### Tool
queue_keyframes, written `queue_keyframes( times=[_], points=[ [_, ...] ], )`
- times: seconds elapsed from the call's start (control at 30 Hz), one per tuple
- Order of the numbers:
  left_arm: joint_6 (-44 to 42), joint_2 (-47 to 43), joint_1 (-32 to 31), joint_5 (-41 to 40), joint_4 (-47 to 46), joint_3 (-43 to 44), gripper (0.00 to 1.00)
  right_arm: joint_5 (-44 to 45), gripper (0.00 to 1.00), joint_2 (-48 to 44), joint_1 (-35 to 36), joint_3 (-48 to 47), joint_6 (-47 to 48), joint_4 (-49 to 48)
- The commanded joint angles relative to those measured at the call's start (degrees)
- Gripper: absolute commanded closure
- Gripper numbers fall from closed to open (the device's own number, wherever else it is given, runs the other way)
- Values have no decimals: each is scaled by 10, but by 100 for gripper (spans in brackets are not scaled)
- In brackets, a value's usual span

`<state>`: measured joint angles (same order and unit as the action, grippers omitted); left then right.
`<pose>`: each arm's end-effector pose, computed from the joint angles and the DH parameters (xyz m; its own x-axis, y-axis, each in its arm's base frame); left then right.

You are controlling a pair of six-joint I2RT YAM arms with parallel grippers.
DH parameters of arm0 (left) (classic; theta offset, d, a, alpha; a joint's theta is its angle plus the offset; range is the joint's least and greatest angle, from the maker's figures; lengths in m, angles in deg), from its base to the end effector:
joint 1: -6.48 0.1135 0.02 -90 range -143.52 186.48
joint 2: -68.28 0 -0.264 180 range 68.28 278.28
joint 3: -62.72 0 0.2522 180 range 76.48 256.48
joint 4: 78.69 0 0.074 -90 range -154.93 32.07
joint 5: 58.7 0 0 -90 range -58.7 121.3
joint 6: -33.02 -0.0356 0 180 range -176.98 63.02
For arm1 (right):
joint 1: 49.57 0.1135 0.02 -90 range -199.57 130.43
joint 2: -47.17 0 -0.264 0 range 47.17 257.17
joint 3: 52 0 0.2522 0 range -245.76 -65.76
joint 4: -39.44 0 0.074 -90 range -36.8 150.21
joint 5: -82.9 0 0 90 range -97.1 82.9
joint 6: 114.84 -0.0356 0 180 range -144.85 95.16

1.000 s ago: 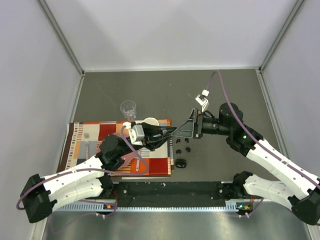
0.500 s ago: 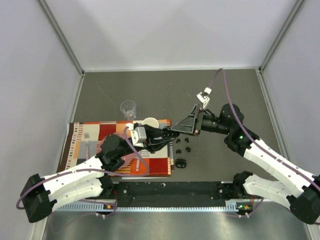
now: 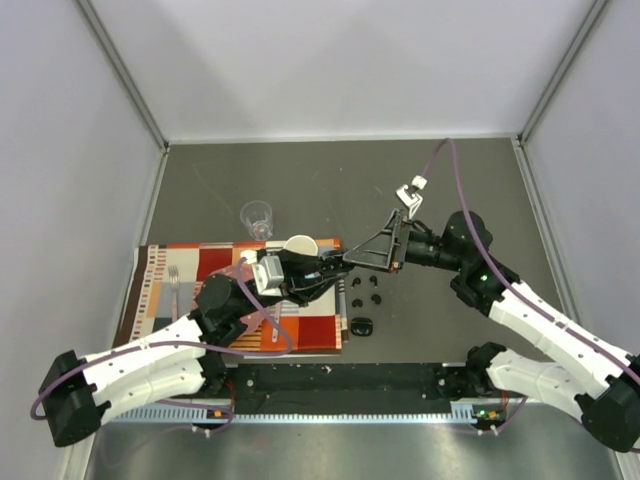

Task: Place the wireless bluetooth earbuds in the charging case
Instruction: Open the charging case.

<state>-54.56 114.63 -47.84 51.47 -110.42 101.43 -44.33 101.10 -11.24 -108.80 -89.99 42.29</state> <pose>0.0984 -0.1581 0.3148 0.1979 -0.3436 -0.9180 0.9553 0.2775 0.1021 0.1583 0.1526 0.3396 -0.8786 0.2264 -0.4204 -0.4072 0.1046 0.9073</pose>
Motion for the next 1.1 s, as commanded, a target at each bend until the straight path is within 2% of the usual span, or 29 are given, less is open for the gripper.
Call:
queue_keyframes(
  times=[0.0,0.23,0.4,0.53,0.63,0.67,0.8,0.87,0.93,1.07],
  points=[
    [-1,-6,-4,-12,-57,2,100,-3,20,-16,-7,3,7,-10],
    [-7,-5,-4,-23,-62,3,100,-8,33,-22,-7,5,7,5],
    [-7,0,-4,-15,-64,5,100,-7,36,-18,-7,2,7,12],
    [-7,8,-4,4,-68,10,100,-13,39,0,-7,1,-10,-12],
    [-9,16,-4,20,-61,15,100,-29,46,13,-6,1,-31,-45],
    [-10,19,-4,22,-60,18,100,-32,53,20,-4,0,-41,-62],
    [-15,25,-4,15,-58,20,100,-45,65,27,4,-8,-46,-66],
    [-19,24,-4,8,-56,21,100,-45,77,25,5,-6,-52,-67],
    [-19,24,-4,-2,-47,23,99,-46,80,20,5,-1,-56,-67],
    [-18,23,-4,-14,-45,20,87,-43,97,11,5,5,-63,-67]
  ],
)
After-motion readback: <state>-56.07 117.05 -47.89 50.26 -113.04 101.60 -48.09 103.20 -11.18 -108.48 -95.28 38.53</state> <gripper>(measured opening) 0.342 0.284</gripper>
